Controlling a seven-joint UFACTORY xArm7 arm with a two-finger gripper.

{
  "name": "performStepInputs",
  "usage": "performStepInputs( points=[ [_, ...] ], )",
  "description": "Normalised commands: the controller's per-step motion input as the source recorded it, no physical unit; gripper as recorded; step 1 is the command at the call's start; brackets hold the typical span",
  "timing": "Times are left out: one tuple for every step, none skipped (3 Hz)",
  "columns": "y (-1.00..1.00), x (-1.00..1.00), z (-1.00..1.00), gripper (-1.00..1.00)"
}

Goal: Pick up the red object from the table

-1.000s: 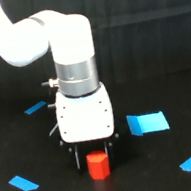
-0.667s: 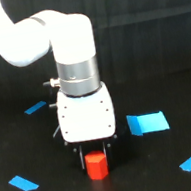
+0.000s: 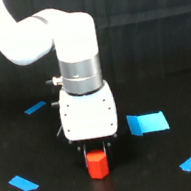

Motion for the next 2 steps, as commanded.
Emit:
performStepInputs(
  points=[
    [-0.08,-0.23,0.65,-0.87],
    [0.06,-0.28,0.80,-1.00]
  ],
)
